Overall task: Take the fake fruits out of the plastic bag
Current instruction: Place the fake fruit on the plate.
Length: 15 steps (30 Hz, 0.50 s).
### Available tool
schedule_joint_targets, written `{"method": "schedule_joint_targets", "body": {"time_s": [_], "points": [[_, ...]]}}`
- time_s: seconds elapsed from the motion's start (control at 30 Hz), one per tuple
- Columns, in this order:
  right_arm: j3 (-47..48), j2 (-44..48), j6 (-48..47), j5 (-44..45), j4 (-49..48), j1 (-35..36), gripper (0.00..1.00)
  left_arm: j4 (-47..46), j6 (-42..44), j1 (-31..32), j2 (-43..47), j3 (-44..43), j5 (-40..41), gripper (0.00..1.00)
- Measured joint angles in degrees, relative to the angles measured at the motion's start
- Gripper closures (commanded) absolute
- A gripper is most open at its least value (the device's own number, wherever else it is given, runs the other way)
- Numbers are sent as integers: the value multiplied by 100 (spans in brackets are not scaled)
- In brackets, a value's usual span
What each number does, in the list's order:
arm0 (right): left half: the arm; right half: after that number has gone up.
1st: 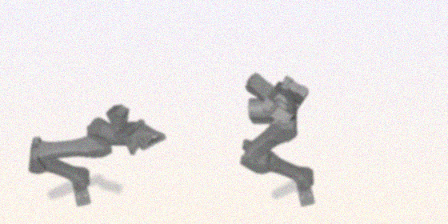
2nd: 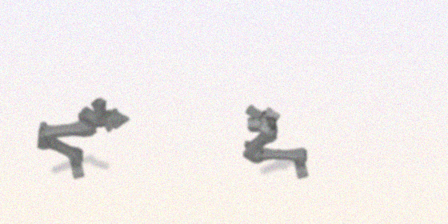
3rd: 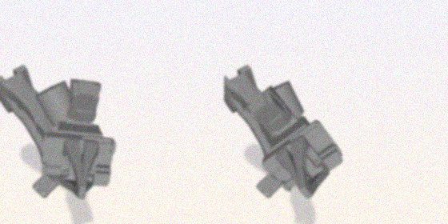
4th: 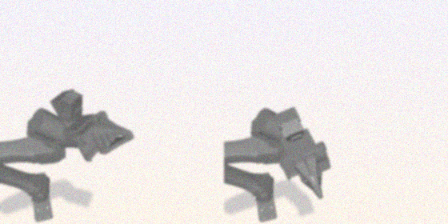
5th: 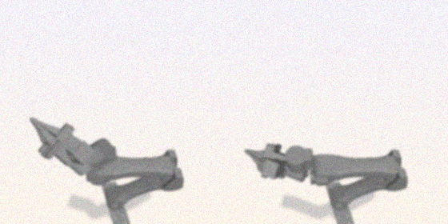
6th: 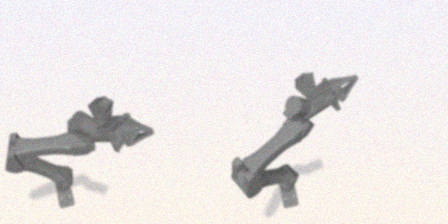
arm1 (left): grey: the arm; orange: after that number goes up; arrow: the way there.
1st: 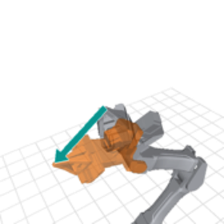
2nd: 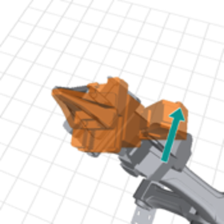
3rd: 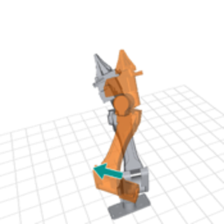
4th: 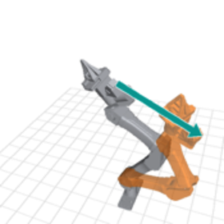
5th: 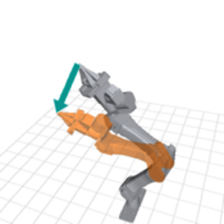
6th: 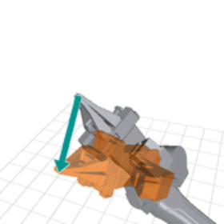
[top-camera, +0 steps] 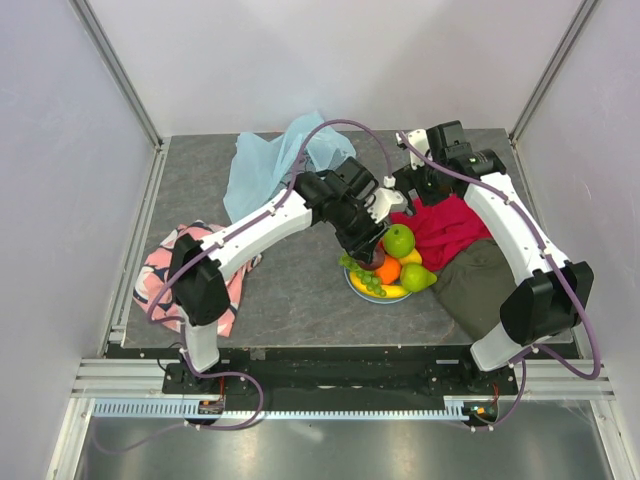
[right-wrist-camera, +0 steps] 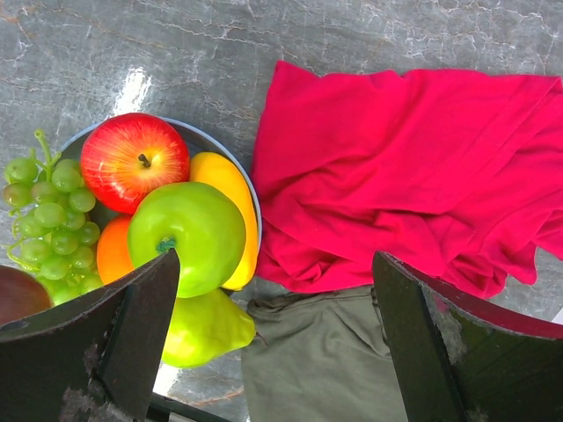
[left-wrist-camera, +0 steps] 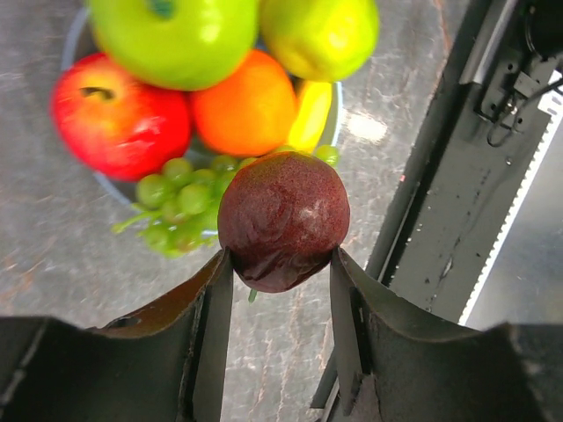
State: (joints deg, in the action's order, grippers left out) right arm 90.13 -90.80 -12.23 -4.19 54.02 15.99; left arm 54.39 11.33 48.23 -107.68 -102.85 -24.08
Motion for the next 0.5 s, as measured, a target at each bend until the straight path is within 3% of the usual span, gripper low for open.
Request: {"method": "schedule_joint_targets", "body": {"time_s": [0.4,0.5], "points": [[-17,2,-2,164,-48,-173,2,68,33,175,-721,-310,57,64],[-55,20,-2,164,-90,-179,2,133,31,173,-741,-385,140,51]]}}
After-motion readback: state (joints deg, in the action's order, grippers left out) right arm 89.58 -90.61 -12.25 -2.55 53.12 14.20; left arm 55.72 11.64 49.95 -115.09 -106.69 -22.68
